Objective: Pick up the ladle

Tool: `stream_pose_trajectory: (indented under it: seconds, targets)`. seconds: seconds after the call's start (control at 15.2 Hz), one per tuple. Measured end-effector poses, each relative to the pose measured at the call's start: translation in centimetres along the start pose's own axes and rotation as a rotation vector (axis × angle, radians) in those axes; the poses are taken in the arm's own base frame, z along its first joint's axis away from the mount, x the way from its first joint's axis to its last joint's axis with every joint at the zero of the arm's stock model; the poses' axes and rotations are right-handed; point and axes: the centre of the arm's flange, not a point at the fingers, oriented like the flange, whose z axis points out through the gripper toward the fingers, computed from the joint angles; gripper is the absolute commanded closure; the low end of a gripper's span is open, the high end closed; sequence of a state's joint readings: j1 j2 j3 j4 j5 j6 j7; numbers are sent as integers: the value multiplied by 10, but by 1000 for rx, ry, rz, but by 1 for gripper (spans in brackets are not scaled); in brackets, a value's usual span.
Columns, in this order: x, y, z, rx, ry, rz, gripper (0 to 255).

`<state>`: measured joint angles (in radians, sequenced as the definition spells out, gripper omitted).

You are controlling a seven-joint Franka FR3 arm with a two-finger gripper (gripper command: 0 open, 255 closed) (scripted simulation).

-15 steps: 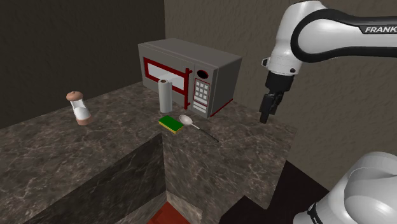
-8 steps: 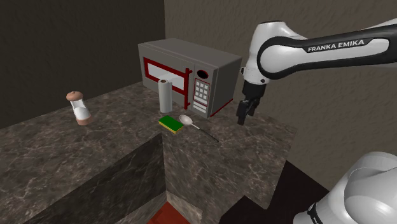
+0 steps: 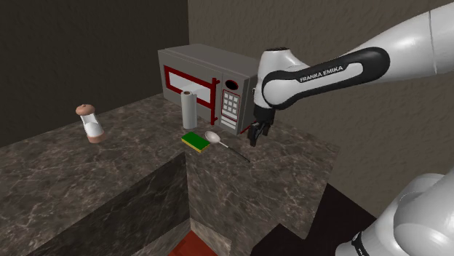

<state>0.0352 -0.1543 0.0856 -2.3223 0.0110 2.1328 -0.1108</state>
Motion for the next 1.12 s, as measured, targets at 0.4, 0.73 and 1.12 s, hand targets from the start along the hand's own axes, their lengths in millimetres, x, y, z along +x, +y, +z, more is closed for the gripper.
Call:
stream_pose_trajectory:
  seconds: [0.4,0.73,1.12]
  targets:
    - [63,-1,43,-42,25,-12,0]
    - [116,1,79,-78,45,-21,0]
    - [162,1,114,-109,63,-31,0]
